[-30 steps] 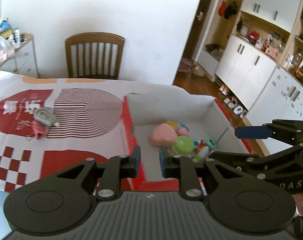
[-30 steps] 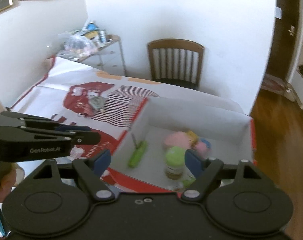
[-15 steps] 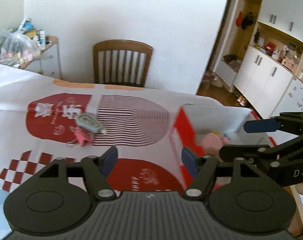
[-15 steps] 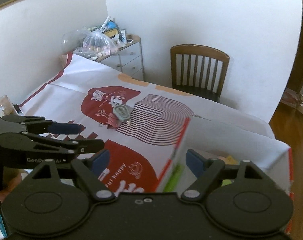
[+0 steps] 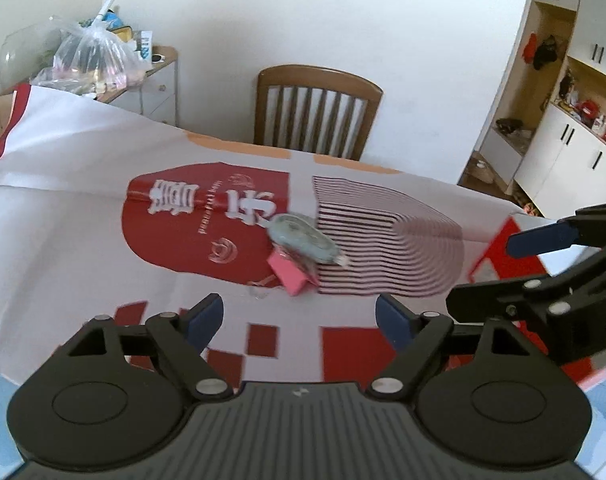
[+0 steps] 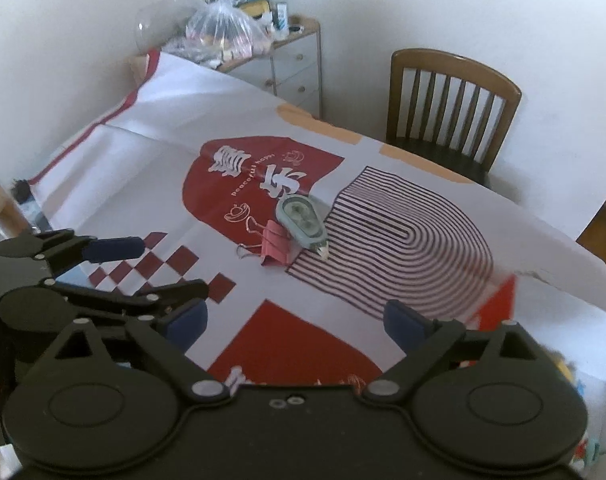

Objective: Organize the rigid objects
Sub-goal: 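Withdraw both tools from the shoebox toward the tape dispenser and clip, then grasp the pink binder clip with the left tool while the right grasps the teal tape dispenser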

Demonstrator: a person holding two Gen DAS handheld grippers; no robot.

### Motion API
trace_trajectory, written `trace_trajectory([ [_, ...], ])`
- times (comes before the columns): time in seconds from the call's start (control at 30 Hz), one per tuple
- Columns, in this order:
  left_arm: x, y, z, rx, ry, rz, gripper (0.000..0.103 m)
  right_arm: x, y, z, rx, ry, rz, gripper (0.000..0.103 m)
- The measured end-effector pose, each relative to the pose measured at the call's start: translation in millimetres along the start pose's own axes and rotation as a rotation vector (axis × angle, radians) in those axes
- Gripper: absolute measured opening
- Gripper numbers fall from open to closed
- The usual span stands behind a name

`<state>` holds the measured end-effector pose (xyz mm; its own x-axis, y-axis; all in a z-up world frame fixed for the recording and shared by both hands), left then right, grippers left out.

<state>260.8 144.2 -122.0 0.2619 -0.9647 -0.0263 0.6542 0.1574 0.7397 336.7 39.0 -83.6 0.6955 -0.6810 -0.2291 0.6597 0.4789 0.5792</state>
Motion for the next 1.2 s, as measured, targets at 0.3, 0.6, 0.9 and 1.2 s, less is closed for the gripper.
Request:
trace_trajectory([
  [0.3,-29.8,-6.2,-46.8,0.006,0.023,0.000,0.100,-3.3,26.8,-57.9,-0.055,-0.058,-0.033,0.097],
  [0.6,-25.1,-9.1,-89.2,-0.011,0.010,0.009,0.100,14.0,55.7,-104.4,-0.088,-0.120,-0.084,0.097],
  [0.9,-4.9,-1.4,-115.6,0.021,-0.017,-0.069,0.100,33.0,76.8,-139.9,-0.148,-0.103,-0.197,0.098],
  [1.2,-0.5,-2.1,-136.8,0.026,0.013,-0.105,0.100,16.4,72.2,-174.3,-0.175,-0.116,-0.113,0.087],
])
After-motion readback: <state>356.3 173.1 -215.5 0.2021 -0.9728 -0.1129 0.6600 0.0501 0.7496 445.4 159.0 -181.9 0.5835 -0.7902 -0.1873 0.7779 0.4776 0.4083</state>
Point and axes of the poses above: each gripper's, at about its wrist camera, not at the fingertips, and z roughly against the way its jaws point, x to its right, y to its top, the point moved 6 cm from there along -z, roughly the way its jaws point, and after that the axes turned 14 degrees about -z, right-handed, at the moved point
